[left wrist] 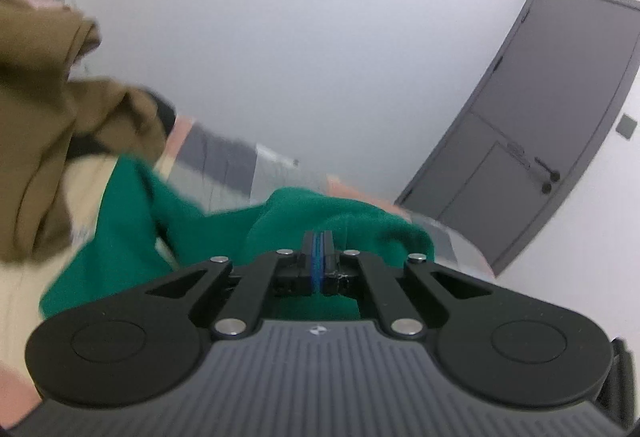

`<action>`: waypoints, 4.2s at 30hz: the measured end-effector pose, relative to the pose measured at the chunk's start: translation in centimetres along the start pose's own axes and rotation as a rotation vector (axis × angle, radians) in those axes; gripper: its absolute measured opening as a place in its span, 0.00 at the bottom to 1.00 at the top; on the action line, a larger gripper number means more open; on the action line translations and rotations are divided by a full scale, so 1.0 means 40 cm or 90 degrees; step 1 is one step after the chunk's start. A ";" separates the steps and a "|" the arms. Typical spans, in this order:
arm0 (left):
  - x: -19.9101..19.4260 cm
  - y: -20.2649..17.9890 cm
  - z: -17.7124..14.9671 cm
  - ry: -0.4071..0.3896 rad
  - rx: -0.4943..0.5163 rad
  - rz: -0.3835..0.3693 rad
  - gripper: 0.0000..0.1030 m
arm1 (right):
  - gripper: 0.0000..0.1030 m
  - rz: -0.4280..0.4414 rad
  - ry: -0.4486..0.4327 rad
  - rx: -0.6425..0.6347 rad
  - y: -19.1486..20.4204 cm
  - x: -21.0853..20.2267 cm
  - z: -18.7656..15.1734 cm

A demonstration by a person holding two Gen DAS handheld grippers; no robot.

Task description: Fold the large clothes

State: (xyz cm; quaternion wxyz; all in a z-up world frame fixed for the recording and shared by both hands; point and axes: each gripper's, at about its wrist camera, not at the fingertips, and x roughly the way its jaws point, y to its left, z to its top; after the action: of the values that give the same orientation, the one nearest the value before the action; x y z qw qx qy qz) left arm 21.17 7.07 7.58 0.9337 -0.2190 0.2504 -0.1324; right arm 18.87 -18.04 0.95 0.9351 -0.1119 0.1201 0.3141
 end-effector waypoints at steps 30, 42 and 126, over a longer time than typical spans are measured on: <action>0.070 0.215 -0.319 0.084 -0.019 0.075 0.12 | 0.74 0.024 0.016 0.313 -0.041 0.074 -0.054; 0.044 0.297 -0.287 0.044 -0.041 0.093 0.36 | 0.23 0.021 0.122 0.155 0.016 0.207 -0.010; 0.050 0.170 -0.377 0.062 0.037 -0.006 0.37 | 0.09 -0.186 0.144 0.361 -0.400 0.243 -0.124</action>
State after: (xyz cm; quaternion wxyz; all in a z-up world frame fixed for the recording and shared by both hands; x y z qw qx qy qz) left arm 15.87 7.10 -8.22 0.9257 -0.1866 0.2905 -0.1545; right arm 35.43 -26.44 -4.48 0.9450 0.1025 0.2880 0.1166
